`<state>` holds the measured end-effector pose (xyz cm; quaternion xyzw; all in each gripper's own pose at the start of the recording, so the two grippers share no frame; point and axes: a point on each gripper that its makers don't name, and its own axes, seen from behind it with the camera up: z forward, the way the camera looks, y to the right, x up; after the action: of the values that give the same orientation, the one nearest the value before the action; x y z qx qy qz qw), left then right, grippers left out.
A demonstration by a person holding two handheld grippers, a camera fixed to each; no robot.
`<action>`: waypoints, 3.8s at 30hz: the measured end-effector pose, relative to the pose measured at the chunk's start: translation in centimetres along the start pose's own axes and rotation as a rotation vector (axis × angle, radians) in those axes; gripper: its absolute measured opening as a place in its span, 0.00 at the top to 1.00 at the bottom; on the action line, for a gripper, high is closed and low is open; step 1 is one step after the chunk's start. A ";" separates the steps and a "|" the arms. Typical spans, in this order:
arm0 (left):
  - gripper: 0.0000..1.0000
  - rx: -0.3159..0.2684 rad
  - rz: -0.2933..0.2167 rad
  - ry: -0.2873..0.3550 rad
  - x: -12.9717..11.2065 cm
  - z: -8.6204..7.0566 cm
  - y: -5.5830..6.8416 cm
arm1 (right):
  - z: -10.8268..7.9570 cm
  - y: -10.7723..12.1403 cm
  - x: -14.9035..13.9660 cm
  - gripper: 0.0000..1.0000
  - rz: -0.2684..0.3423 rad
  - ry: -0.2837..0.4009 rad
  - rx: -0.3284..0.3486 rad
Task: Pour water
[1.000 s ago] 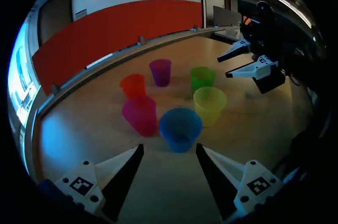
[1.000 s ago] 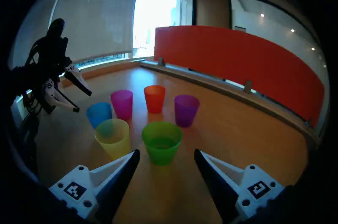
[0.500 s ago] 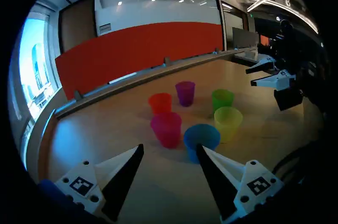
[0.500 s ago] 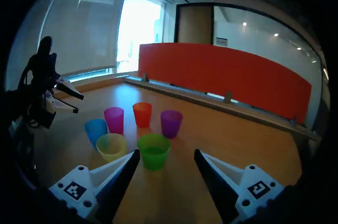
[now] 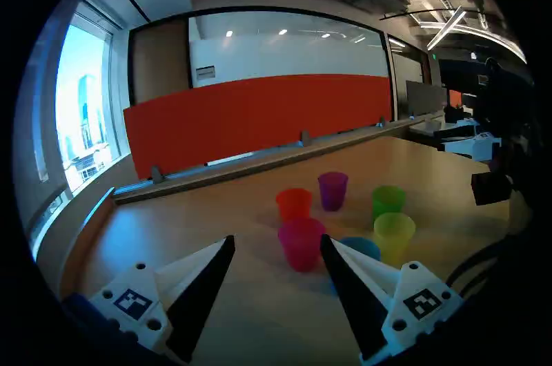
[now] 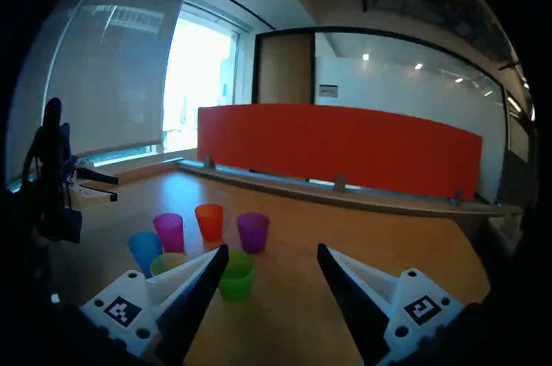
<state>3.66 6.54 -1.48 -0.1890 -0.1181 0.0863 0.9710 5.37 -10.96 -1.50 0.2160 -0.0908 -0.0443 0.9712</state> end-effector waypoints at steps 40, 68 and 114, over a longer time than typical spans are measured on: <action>0.08 0.285 -0.135 0.272 3.8 -2.6 -4.1 | -4.7 7.9 4.2 0.01 0.132 0.240 -0.443; 0.08 0.357 -0.166 0.304 -1.5 -1.5 -5.2 | -6.4 9.8 1.7 0.01 0.153 0.187 -0.538; 0.08 0.362 -0.173 0.241 -4.6 0.0 -5.6 | -6.6 9.2 2.2 0.01 0.106 0.171 -0.550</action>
<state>-0.05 0.48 -0.20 -0.0098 0.0001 -0.0006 1.0000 9.29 -0.25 -3.11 -0.0574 -0.0045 0.0020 0.9983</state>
